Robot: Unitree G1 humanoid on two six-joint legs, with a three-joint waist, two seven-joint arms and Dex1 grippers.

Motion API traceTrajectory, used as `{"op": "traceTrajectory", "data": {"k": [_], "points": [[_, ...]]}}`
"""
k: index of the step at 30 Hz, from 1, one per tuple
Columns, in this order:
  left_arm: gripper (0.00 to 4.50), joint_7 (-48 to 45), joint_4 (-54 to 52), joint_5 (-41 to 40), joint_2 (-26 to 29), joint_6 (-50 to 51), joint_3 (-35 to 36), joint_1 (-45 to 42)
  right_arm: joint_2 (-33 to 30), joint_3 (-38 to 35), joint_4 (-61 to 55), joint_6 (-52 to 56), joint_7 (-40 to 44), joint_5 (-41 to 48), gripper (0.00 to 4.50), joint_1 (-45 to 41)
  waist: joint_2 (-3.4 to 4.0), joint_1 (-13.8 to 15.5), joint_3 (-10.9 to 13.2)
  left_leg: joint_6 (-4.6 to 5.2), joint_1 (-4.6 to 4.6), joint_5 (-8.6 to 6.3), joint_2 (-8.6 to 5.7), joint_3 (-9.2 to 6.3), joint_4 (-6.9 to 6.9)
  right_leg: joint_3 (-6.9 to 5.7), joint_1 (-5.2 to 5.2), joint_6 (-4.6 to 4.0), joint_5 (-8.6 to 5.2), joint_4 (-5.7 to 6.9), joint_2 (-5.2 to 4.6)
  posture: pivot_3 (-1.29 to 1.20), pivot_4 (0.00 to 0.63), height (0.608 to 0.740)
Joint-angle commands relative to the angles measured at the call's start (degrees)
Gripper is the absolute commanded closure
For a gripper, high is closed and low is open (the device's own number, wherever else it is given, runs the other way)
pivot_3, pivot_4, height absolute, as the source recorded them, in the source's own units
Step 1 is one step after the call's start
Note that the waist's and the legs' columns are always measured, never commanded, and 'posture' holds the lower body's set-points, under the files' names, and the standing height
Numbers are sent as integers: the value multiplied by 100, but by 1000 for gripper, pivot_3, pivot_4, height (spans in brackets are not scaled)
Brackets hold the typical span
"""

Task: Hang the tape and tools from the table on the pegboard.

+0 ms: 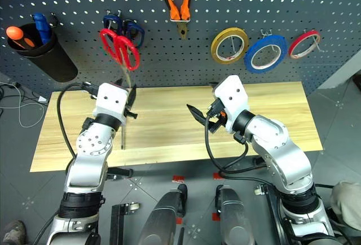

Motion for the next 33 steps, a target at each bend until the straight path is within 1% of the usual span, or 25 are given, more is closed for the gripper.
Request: {"op": "traceTrajectory", "data": {"k": [1,2,3,5,7,9,10,12,14,15,16,20,22,25,28,30,33], "points": [[1381,-178,151,-207,-93,336,7,356,24,214,-238,78,-46,-92,0,95,0,-11,0,0,0,0,0,2,0,2,0,0,0,-1,0,-88,349,740],[1080,-218,179,-226,-97,427,-9,412,14,253,-265,134,-56,-93,0,111,0,-8,0,0,0,0,0,1,1,2,-1,0,0,-1,0,-87,352,740],[792,-307,276,-482,-204,789,122,515,40,392,-303,380,-107,-77,0,130,0,-4,0,0,-1,0,0,-1,1,1,-2,0,0,0,0,-89,354,740],[792,-377,423,-946,-366,1325,477,655,94,690,-381,897,-253,-113,0,123,-1,-3,-2,1,0,-1,0,-2,2,1,0,0,0,1,0,-91,361,740],[792,-466,560,-1166,-259,1644,743,600,289,783,-436,1185,-362,-39,0,54,-1,-13,-2,2,0,-1,1,-2,3,1,-2,-2,1,1,0,-90,368,740],[792,-395,875,-1440,-99,1837,1186,285,566,826,-360,1468,-488,-6,0,-167,-1,-17,-1,4,0,-2,4,-3,2,-1,-5,-3,2,7,1,-87,377,740],[445,-414,1068,-1541,-3,1922,1299,124,681,838,-292,1620,-541,-15,0,-292,-2,-17,-1,5,0,-3,4,-5,3,-3,-8,-5,3,15,2,-86,383,740],[29,-471,1433,-1633,143,1976,1389,-127,841,868,-165,1855,-626,-49,0,-490,-2,-17,-1,12,0,-3,4,-9,4,-8,-10,-7,4,25,2,-86,383,740],[29,-580,2003,-1859,245,2220,1534,-577,1003,889,-63,2124,-614,11,0,-780,-2,-8,-1,13,5,-1,2,-8,6,-6,-9,-7,4,32,1,-83,401,740],[29,-595,2256,-1886,300,2181,1558,-759,1077,890,-17,2217,-617,27,0,-898,-2,2,-1,14,7,0,-1,-7,6,-5,-7,-7,4,34,0,-83,401,740],[29,-625,2491,-1903,355,2193,1555,-952,1135,874,3,2335,-622,49,0,-1019,-2,5,0,15,6,1,-2,-8,8,-5,-8,-6,4,34,0,-82,416,740],[29,-849,3691,-1927,559,2251,1435,-1784,1315,871,180,2567,-623,94,0,-1345,-11,-2,6,16,4,1,-6,-4,5,-1,-15,-6,5,35,-2,-83,433,740],[29,-874,4194,-1915,609,2200,1411,-2086,1296,901,192,2628,-570,119,0,-1424,-11,-20,7,14,2,1,-6,-4,3,-1,-17,-7,5,35,-2,-87,439,740],[29,-858,4808,-1868,712,2019,1400,-2410,1097,1098,93,2658,-264,248,0,-1523,-12,-69,7,15,1,1,-6,0,2,4,-17,-7,5,26,-2,-102,440,740],[542,-829,5070,-1875,799,1905,1407,-2495,910,1227,-34,2671,-51,329,0,-1568,-11,-118,7,20,2,-2,-5,4,0,9,-17,-7,5,19,-2,-109,437,740],[1048,-885,5110,-1887,825,1872,1373,-2488,817,1273,-84,2606,53,377,0,-1590,-11,-126,7,20,2,-2,-1,4,-3,9,-18,-7,5,19,-1,-108,434,740],[1950,-1005,5110,-1850,872,1796,1272,-2454,792,1277,-89,2420,143,381,0,-1583,-11,-122,7,21,2,-3,0,3,-5,9,-19,-7,5,20,-1,-107,421,740]]}}
